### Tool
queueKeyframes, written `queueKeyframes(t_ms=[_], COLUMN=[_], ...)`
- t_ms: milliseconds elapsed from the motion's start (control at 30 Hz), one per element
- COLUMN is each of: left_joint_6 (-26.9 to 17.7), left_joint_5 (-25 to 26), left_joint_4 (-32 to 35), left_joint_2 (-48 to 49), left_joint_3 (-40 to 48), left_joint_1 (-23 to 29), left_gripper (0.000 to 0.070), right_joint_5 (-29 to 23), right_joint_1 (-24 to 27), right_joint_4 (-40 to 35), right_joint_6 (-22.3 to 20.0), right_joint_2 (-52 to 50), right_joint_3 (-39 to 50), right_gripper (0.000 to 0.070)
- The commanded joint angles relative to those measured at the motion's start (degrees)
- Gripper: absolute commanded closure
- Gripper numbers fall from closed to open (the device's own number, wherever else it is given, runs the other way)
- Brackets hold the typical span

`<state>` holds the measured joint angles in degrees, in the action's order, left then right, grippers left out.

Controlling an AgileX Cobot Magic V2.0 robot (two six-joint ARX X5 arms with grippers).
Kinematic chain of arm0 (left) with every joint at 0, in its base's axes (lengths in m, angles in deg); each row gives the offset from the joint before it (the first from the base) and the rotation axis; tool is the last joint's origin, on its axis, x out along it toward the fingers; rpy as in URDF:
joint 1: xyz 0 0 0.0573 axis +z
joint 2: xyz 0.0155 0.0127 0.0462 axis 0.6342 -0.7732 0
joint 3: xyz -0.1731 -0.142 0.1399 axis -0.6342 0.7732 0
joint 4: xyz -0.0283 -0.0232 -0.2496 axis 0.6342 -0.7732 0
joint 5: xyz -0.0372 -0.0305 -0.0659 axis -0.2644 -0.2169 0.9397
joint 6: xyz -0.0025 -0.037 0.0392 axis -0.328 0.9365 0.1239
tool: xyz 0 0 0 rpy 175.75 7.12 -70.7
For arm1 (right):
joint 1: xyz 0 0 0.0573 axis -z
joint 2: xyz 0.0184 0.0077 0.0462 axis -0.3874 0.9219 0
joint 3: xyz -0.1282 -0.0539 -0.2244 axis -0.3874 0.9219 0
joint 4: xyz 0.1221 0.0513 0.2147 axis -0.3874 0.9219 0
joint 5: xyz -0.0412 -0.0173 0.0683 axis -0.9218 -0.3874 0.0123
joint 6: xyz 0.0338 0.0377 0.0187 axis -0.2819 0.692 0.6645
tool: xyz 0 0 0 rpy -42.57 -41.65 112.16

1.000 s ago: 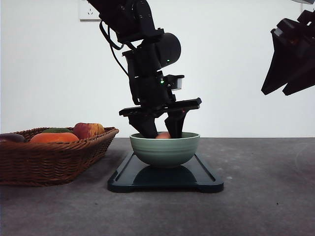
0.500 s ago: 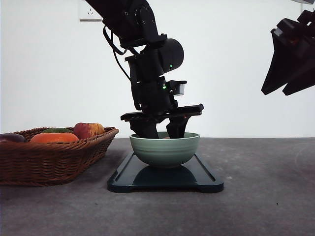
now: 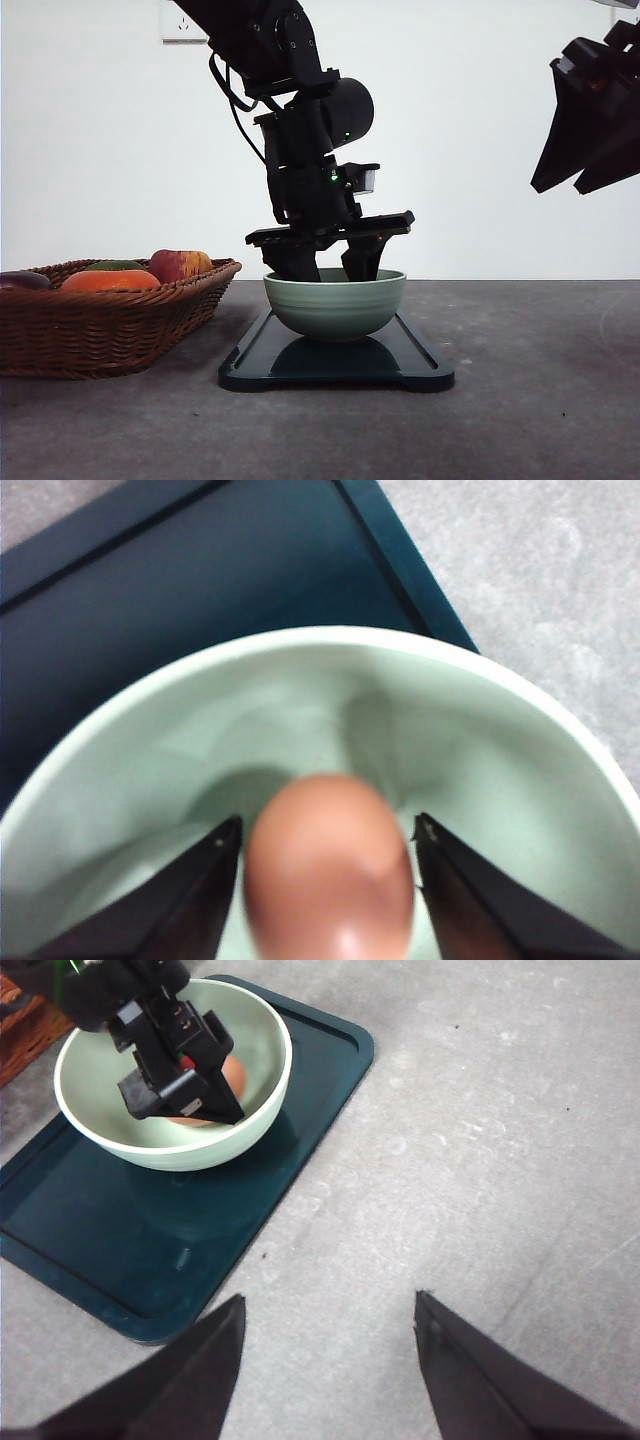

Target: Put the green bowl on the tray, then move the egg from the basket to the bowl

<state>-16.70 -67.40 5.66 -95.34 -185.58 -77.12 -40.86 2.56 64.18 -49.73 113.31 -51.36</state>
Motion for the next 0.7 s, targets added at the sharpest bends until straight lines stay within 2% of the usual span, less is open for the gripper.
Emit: queueKeyframes(t_ms=[0, 300, 400, 600, 667], left_joint_6=[0.44, 0.46, 0.17, -1.14, -1.23], left_joint_5=[-0.11, -0.11, -0.11, -0.11, -0.09], left_joint_4=[0.04, -1.7, -5.14, -16.23, -16.66], left_joint_2=[-1.62, -1.57, -1.57, -1.04, 0.89], left_joint_3=[-1.64, -2.68, -5.48, -14.76, -15.02], left_joint_1=[-0.61, -0.59, -0.43, 0.22, 0.44], left_gripper=[0.033, 0.0324, 0.0324, 0.0324, 0.0325], right_joint_5=[0.04, 0.04, 0.04, 0.02, 0.01], right_joint_1=[-0.2, -0.2, -0.2, -0.2, -0.2], right_joint_4=[-0.33, -0.35, -0.35, -0.32, -0.07], right_joint_6=[-0.68, -0.7, -0.7, -0.7, -0.7], right_joint_2=[0.17, 0.15, 0.13, -0.2, -0.55], right_joint_3=[-0.09, -0.09, -0.09, -0.11, -0.11], right_gripper=[0.0365, 0.0365, 0.0366, 0.0366, 0.0366])
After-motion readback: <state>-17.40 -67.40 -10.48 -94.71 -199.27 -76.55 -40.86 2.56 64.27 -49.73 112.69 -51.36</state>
